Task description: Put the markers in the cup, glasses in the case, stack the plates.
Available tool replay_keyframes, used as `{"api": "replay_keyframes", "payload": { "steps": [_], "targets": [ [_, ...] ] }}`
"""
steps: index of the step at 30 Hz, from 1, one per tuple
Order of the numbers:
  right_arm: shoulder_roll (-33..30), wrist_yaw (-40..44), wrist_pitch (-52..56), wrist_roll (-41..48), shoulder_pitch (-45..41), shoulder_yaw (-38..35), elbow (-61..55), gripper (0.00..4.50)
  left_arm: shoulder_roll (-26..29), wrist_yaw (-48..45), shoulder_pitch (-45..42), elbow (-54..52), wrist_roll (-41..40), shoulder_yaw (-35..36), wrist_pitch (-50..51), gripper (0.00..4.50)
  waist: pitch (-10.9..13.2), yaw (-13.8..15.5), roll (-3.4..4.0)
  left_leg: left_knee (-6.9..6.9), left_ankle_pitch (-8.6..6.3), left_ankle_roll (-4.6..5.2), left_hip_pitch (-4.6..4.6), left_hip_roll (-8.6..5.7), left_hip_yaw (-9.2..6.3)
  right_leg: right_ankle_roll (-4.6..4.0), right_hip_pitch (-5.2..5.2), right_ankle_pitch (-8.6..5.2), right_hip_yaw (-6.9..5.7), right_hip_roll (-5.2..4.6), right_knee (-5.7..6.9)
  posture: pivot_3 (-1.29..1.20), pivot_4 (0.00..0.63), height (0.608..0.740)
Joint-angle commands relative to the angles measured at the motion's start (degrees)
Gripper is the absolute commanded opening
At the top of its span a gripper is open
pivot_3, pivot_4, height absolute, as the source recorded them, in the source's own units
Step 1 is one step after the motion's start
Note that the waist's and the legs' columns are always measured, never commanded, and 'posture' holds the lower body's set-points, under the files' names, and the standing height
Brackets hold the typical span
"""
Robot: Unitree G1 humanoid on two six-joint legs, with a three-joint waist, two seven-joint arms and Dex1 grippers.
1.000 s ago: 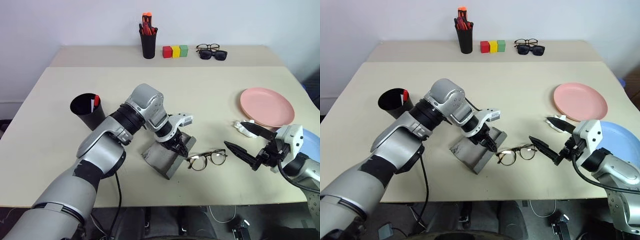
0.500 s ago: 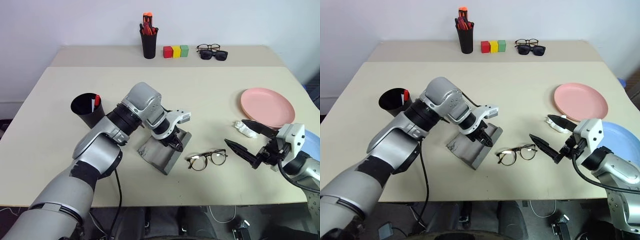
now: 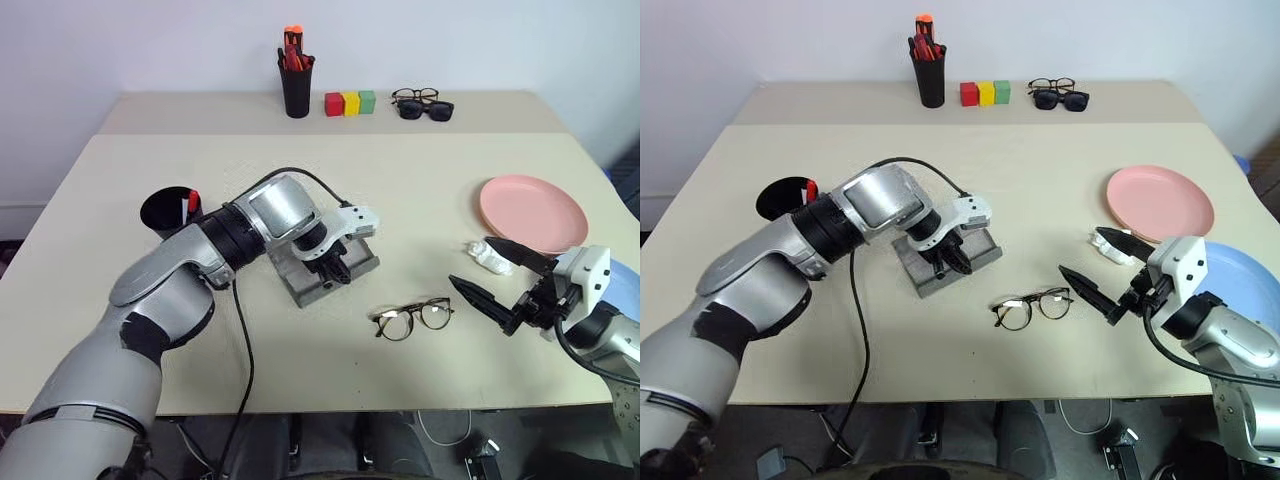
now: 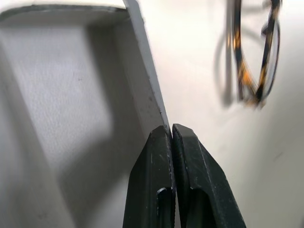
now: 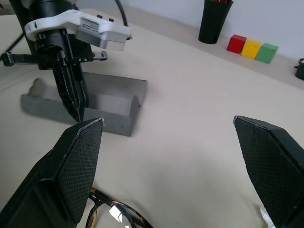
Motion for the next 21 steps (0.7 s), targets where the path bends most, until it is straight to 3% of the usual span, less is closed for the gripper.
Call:
{"api": "replay_keyframes", "payload": {
  "steps": [1, 5, 10, 14, 21],
  "targets": [
    [0.9, -0.3, -1.5, 0.0, -0.6, -0.2, -0.9, 4.5, -0.9, -6.1, -0.7, 6.6, 9.8, -2.6, -14.6, 0.05, 0.0, 0.1, 0.0, 0.01, -0.01, 0.01, 0.0, 0.0, 0.0, 0.0, 0.01, 0.0, 0.0, -0.01, -0.01, 0.0, 0.15, 0.74],
    [1.6, -0.7, -1.4, -0.1, -0.1, -0.3, -1.7, 4.5, -5.1, -9.3, -1.2, 13.7, 15.6, -1.0, -24.8, 0.05, 0.0, 0.3, 0.01, 0.08, -0.04, 0.09, 0.01, -0.01, -0.02, -0.01, 0.07, 0.0, -0.01, -0.02, -0.02, 0.0, 0.15, 0.74],
    [2.0, -1.3, -1.3, 0.1, 1.5, -0.8, -3.3, 4.5, -9.0, -11.7, -1.5, 17.6, 19.8, 2.3, -29.2, 0.05, 0.0, 1.4, 0.02, 0.47, -0.2, 0.35, -0.08, 0.01, -0.04, 0.01, 0.12, 0.0, -0.02, -0.02, 0.08, 0.0, 0.15, 0.74],
    [1.9, -1.6, -1.0, 0.6, 3.1, -1.7, -4.3, 4.5, -11.3, -13.7, -1.6, 16.8, 21.6, 4.7, -28.4, 0.05, 0.0, 1.5, -0.01, 0.76, -0.32, 0.55, -0.23, 0.0, -0.04, 0.01, 0.13, 0.0, -0.02, -0.03, 0.09, 0.0, 0.15, 0.74],
    [1.4, -1.4, -1.2, 0.7, 5.1, -2.8, -4.5, 4.5, -11.4, -16.5, -0.2, 7.9, 22.4, 7.5, -17.9, 0.05, 0.0, 1.3, 0.01, 0.83, -0.38, 0.65, -0.44, -0.02, -0.02, 0.05, -0.05, 0.02, -0.02, -0.02, 0.1, 0.0, 0.15, 0.74]
  ]
}}
